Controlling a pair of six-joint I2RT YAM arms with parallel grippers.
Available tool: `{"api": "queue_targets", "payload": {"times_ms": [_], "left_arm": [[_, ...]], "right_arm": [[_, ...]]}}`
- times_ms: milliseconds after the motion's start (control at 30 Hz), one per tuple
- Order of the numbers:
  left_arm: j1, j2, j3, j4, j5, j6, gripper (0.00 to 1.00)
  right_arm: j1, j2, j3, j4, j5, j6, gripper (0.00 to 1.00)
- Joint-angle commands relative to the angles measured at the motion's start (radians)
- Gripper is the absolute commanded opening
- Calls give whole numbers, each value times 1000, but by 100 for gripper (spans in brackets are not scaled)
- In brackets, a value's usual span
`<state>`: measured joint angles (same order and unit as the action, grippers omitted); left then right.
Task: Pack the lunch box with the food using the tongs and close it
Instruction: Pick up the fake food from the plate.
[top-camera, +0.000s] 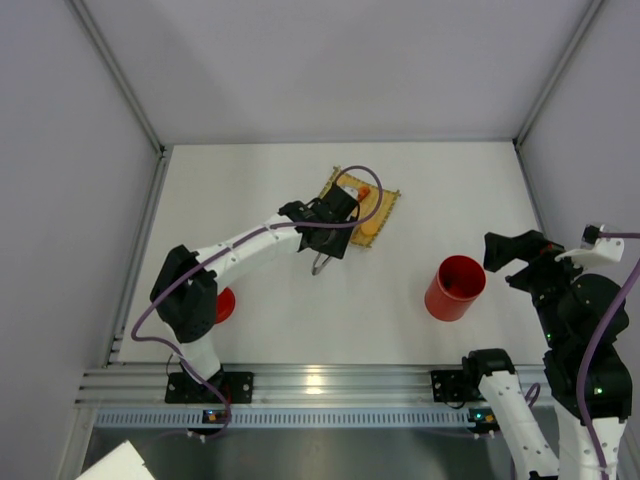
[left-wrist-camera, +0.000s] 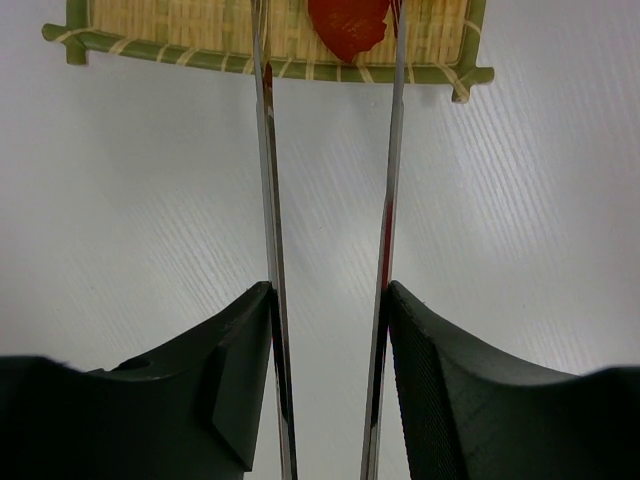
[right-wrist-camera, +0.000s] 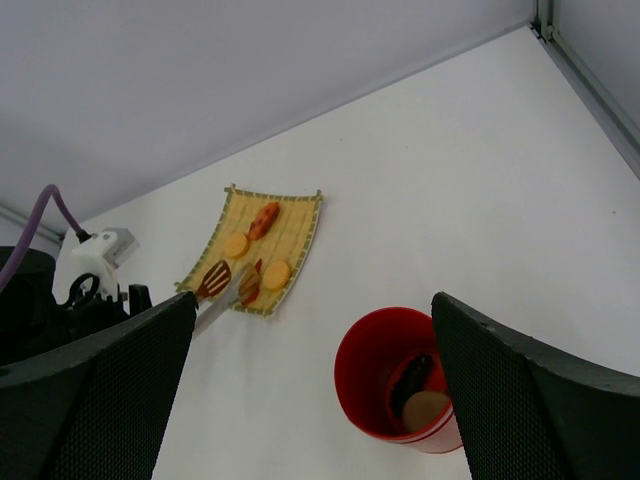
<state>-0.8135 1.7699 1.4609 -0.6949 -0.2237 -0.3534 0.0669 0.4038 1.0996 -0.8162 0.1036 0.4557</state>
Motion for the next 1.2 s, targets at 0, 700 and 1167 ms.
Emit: {"api": "queue_targets", "payload": {"times_ms": [0,700,1167], "left_arm": [[-4,-29,-13,8,6,-15,52],[-9,-23,-24,11,21,-16,48],[-9,-61,12,-6,-6,-10,36]], "right_arm": [[-12,0,6,-3,-7,1,99],[-13,4,11,-4,-8,3,99],[-12,0,6,-5,-10,6,100]]}}
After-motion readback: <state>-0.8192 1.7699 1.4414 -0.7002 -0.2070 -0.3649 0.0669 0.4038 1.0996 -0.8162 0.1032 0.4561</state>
